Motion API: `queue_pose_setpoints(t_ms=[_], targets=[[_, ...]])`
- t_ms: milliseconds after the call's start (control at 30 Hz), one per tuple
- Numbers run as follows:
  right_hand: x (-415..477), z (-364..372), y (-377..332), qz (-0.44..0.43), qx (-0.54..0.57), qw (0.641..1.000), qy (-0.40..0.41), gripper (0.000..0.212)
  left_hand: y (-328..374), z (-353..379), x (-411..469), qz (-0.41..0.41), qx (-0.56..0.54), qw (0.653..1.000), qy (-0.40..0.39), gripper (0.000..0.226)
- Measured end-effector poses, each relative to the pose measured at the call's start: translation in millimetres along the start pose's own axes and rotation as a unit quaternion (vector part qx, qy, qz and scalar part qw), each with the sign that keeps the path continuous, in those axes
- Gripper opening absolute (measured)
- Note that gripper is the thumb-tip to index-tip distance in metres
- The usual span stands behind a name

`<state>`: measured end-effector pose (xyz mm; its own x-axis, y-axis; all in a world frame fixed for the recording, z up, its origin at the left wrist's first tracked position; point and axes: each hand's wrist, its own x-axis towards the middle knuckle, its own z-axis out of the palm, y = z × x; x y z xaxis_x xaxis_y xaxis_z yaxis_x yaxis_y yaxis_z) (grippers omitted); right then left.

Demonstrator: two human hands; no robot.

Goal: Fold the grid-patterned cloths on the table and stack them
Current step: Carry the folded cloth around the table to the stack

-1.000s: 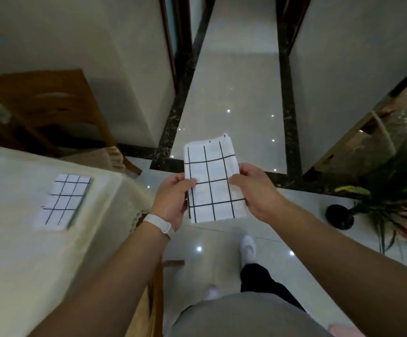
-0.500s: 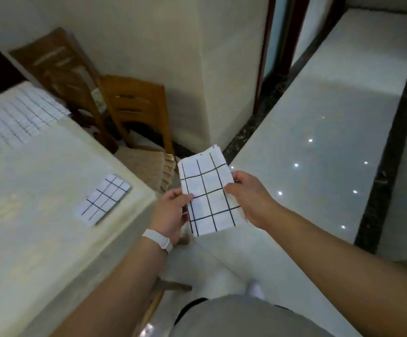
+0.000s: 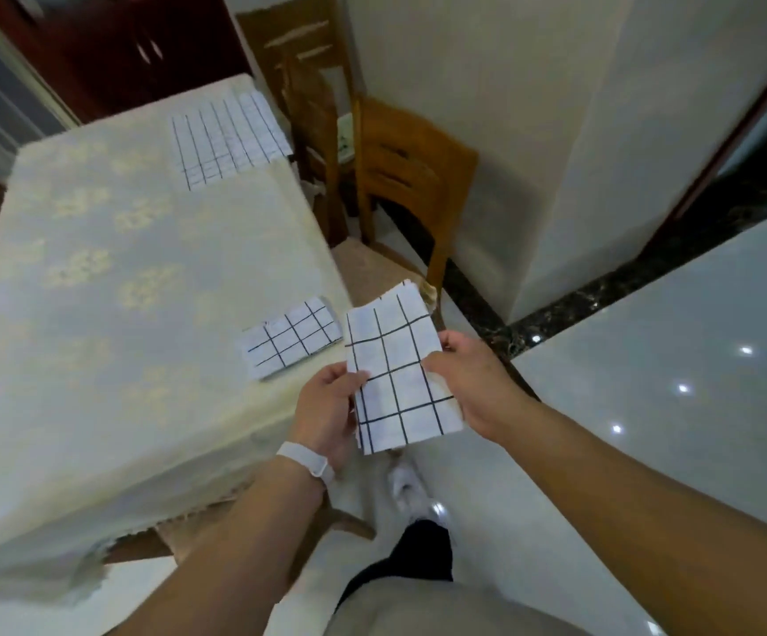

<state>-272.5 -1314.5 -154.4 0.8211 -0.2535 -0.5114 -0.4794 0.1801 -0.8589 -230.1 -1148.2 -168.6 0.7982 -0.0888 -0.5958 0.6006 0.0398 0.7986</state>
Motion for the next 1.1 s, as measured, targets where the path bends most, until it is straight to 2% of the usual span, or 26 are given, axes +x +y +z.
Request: queue_pose_setpoints(t_ms=[67, 133, 300, 400, 500, 600, 700, 767, 867, 1100], targets=[[23, 14, -6, 0.011, -0.018, 1.0, -0.012, 0.021, 6, -8, 21, -0.005, -0.007, 1.0, 0.0, 0.019], [47, 28, -14, 0.018, -0.05, 0.998, -0.023, 0.021, 11, -17, 46, 0.0, -0.024, 1.0, -0.003, 0.007], [99, 62, -45, 0.029, -0.132, 0.99, -0.037, 0.016, 26, -31, 95, -0.015, -0.062, 0.998, 0.004, 0.024], [129, 85, -64, 0.019, -0.179, 0.982, -0.054, 0.01, 37, -43, 122, -0.026, -0.08, 0.996, 0.015, 0.016], [156, 109, -72, 0.006, -0.242, 0.968, -0.071, 0.011, 42, -60, 136, -0.033, -0.101, 0.993, 0.045, 0.017], [176, 131, -74, -0.001, -0.305, 0.946, -0.11, 0.011, 40, -79, 140, -0.039, -0.101, 0.992, 0.071, 0.025], [199, 152, -76, -0.013, -0.361, 0.919, -0.158, 0.027, 32, -95, 143, -0.045, -0.096, 0.99, 0.096, 0.031], [213, 168, -79, -0.032, -0.405, 0.896, -0.179, 0.033, 28, -102, 143, -0.048, -0.105, 0.987, 0.113, 0.028], [229, 190, -79, -0.07, -0.452, 0.866, -0.202, 0.028, 23, -106, 144, -0.057, -0.123, 0.979, 0.151, 0.02], [269, 232, -73, -0.083, -0.535, 0.774, -0.329, 0.036, 5, -100, 154, -0.104, -0.16, 0.954, 0.232, 0.018]])
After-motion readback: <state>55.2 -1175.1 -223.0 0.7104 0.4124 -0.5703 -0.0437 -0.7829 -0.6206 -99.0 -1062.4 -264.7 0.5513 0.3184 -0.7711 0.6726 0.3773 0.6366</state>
